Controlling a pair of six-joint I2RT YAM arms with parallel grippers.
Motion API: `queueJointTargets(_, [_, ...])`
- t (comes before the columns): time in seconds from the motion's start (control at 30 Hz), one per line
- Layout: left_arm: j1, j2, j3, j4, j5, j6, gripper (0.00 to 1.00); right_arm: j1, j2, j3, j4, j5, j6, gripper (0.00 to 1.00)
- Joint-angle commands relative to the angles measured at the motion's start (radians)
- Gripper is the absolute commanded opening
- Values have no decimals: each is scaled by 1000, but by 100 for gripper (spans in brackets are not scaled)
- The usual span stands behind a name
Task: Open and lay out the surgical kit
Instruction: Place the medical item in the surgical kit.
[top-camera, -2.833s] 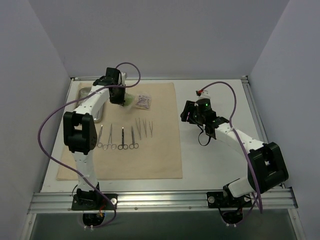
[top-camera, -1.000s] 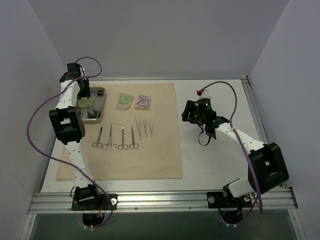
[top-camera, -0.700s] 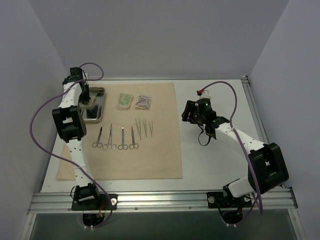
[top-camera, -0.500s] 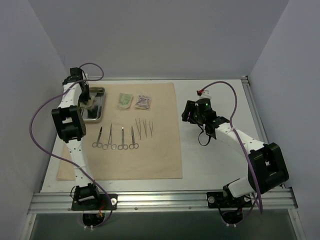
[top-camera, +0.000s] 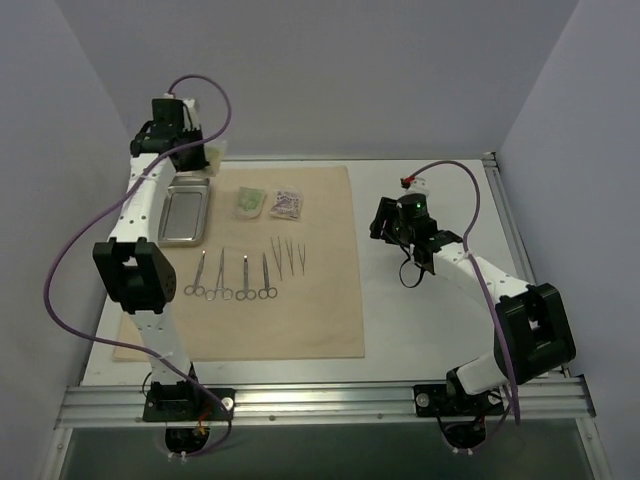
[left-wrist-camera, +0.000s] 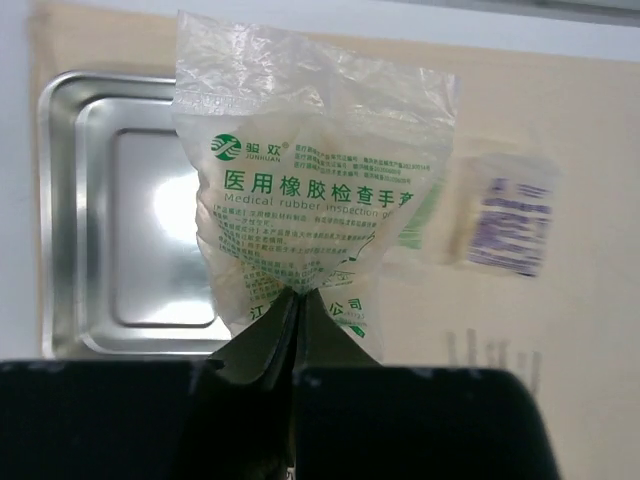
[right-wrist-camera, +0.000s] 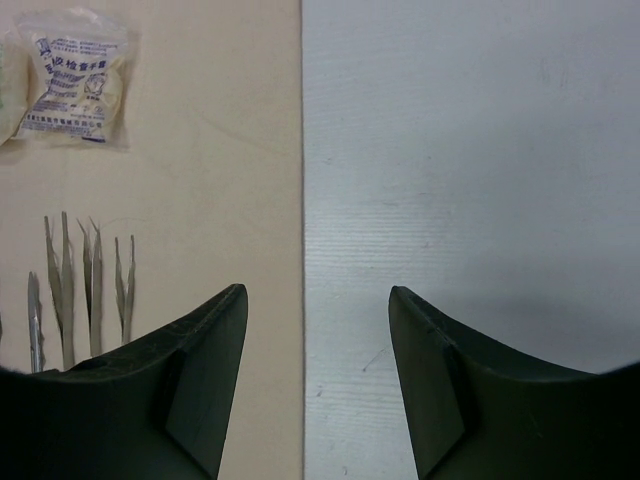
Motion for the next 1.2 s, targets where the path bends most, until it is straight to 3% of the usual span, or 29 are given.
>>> queueJointTargets(0.0, [-186,-24,-15,6,51,-101,2,-30,16,47,15,25,-12,54])
queueJointTargets(0.17, [-355,153,144,-44,41,-172,2,-63,-4,27,10,39,-1,54])
queueJointTargets(0.3, [-437,343,464,-152,45,-294,2,-79,-46,2,1,68,5,55])
queueJointTargets(0.37, [-457,404,510,-143,16,-322,2,-86,-53,-1,-13,74,4,55])
queueJointTargets(0.57, [-531,477,510,-78,-48,-374,2,-97,-65,-7,-24,85,11,55])
queueJointTargets(0.77, [-539,545,490,-75,-48,-472,2,-97,-70,-15,-19,80,25,55])
queueJointTargets(1.1, [-563,605,524,-46,-119,-492,2,-97,-77,-28,-27,90,22,55])
queueJointTargets(1.17, [-565,611,520,-37,-117,-500,6,-97,-82,-30,-31,93,19,55])
